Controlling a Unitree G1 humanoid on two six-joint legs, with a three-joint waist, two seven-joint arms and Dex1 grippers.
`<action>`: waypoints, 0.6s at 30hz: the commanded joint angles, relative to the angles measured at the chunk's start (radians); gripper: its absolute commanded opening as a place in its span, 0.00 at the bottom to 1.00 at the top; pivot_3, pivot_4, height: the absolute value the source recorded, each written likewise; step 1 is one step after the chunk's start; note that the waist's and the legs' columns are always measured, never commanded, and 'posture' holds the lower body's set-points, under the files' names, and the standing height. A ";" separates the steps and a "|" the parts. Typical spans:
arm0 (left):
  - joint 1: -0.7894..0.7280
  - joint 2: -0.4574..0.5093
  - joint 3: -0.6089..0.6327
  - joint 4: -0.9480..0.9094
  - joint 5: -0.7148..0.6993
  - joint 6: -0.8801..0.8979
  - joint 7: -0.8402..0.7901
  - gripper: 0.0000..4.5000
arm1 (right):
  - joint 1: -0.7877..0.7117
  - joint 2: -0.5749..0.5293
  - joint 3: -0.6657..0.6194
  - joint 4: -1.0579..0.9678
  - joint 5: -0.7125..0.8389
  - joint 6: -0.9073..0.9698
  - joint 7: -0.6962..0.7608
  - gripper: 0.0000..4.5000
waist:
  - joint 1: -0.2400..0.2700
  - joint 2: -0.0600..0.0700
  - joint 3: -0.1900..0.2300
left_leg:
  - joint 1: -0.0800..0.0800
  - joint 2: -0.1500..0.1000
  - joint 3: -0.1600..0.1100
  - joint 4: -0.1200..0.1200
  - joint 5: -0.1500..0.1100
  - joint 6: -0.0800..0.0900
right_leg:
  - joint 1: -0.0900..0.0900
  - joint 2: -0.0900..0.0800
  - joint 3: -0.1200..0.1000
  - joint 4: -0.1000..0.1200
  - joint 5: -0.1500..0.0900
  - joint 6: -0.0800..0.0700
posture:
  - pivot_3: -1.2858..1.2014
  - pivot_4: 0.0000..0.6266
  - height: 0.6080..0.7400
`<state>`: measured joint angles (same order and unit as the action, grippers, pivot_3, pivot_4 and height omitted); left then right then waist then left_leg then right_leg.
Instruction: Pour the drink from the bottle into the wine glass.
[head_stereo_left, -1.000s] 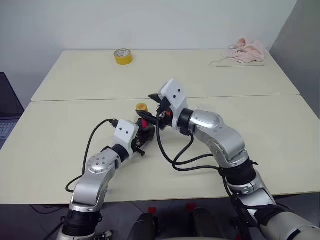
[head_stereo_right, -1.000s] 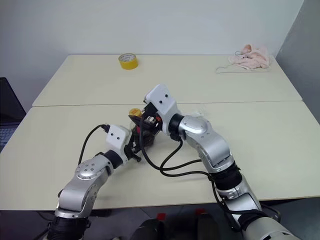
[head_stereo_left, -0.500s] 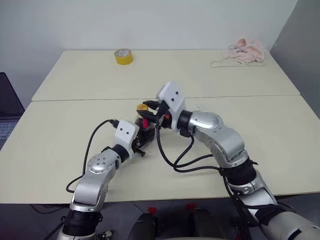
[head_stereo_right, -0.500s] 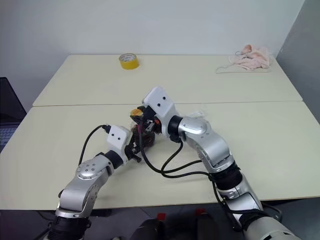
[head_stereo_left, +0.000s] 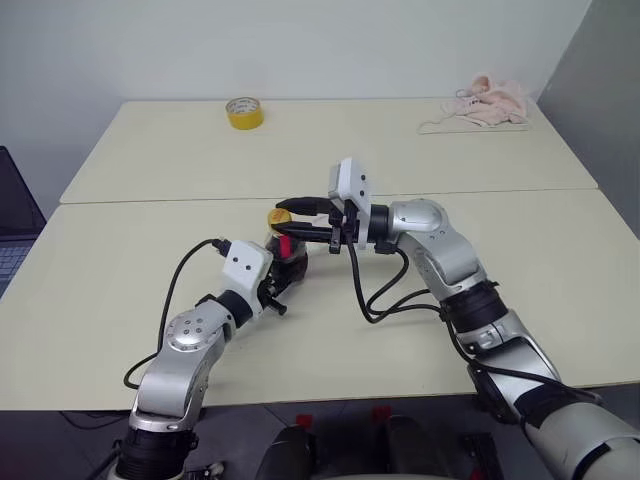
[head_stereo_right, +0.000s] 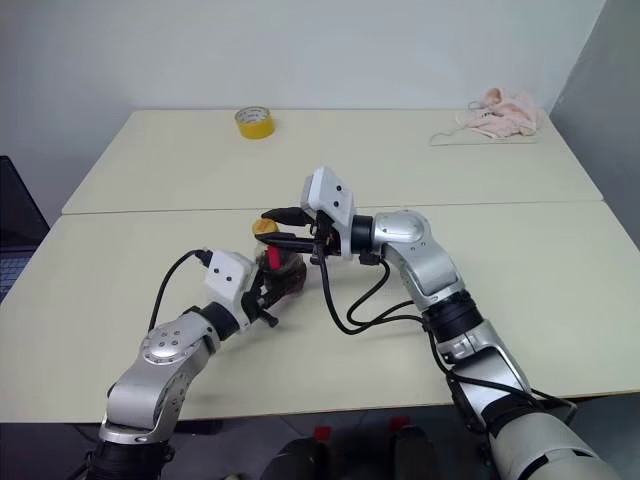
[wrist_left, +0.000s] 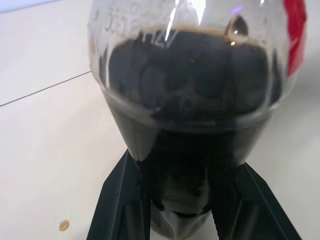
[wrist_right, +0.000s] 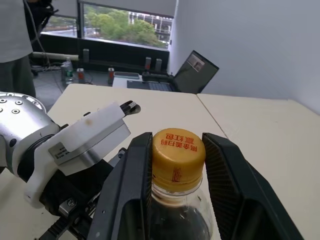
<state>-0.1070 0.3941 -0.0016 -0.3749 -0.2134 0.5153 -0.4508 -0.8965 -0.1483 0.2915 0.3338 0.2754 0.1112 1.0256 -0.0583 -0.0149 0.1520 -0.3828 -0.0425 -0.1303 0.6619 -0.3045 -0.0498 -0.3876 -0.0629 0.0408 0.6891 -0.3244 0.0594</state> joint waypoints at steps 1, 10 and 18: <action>-0.001 0.008 0.014 -0.052 -0.022 -0.003 -0.010 0.26 | -0.046 0.007 -0.033 0.029 -0.012 -0.068 0.020 0.27 | 0.000 0.000 0.000 | 0.000 0.000 0.000 0.000 0.000 0.000 | 0.000 0.000 0.000 0.000 0.000 0.000 | 0.52 0.24 1.00; -0.017 0.006 0.009 -0.074 -0.025 0.029 0.000 0.25 | -0.015 0.000 -0.035 -0.038 -0.033 -0.017 -0.040 0.49 | 0.000 0.000 0.000 | 0.000 0.000 0.000 0.000 0.000 0.000 | 0.000 0.000 0.000 0.000 0.000 0.000 | 0.52 0.24 1.00; -0.007 0.004 0.007 -0.091 -0.007 0.030 0.021 0.25 | 0.090 -0.018 -0.038 -0.303 -0.067 0.183 -0.212 1.00 | 0.001 0.000 0.000 | 0.000 0.000 0.000 0.000 0.000 0.000 | 0.000 0.000 0.000 0.001 0.000 0.000 | 0.52 0.24 1.00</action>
<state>-0.1105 0.3940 -0.0028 -0.4045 -0.2247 0.5624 -0.4425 -0.8122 -0.1651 0.2719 0.1324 0.2090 0.2456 0.8522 -0.0570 -0.0148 0.1521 -0.3832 -0.0425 -0.1307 0.6621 -0.3045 -0.0498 -0.3879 -0.0632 0.0407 0.6898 -0.3245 0.0594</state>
